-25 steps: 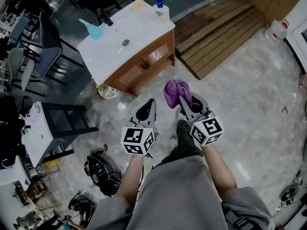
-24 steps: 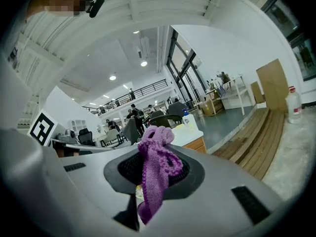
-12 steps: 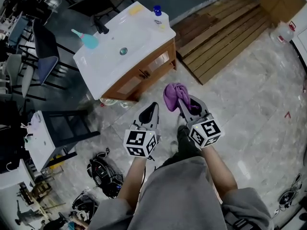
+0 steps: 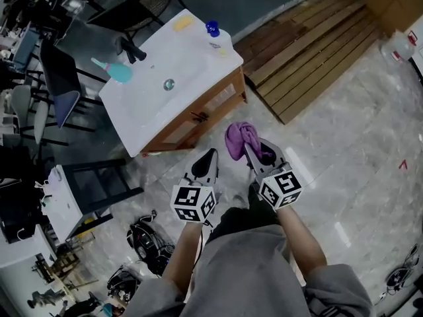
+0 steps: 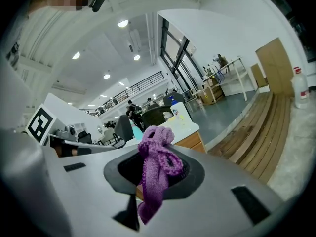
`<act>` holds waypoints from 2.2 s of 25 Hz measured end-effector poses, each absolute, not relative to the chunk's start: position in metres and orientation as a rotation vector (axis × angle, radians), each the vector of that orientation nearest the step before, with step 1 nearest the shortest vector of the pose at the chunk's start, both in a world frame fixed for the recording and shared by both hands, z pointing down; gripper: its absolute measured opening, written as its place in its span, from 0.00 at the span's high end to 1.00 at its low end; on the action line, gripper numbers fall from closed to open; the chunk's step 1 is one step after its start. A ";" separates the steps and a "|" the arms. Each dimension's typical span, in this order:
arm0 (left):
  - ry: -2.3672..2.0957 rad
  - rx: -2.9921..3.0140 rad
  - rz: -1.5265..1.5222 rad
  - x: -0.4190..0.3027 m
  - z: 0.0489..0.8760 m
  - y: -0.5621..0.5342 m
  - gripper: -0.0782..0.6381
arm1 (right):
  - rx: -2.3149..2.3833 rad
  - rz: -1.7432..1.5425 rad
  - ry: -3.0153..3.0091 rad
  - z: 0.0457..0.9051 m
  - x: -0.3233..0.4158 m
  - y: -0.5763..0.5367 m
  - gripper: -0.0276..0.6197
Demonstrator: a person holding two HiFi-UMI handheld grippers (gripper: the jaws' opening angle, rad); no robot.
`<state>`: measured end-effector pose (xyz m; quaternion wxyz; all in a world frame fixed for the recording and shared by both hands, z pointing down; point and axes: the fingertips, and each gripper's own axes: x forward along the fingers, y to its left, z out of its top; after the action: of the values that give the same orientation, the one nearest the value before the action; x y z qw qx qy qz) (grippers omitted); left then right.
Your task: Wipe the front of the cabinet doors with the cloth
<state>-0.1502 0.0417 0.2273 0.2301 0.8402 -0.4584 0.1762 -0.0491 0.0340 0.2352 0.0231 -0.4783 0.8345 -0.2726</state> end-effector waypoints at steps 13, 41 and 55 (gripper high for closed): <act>-1.215 2.294 0.560 -0.174 0.284 -0.003 0.88 | -1.523 -0.927 2.552 0.298 -0.086 -0.004 0.85; -1.057 2.325 0.629 -0.240 0.401 -0.059 0.88 | -1.675 -0.800 2.608 0.422 -0.173 -0.060 0.85; -1.093 2.294 0.667 -0.249 0.439 -0.069 0.88 | -1.599 -0.710 2.701 0.466 -0.194 -0.092 0.85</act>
<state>-0.2493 -0.0690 0.4393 0.2544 0.8445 -0.4023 0.2456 -0.1936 -0.0925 0.4655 -0.0380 -0.4966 0.8387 -0.2204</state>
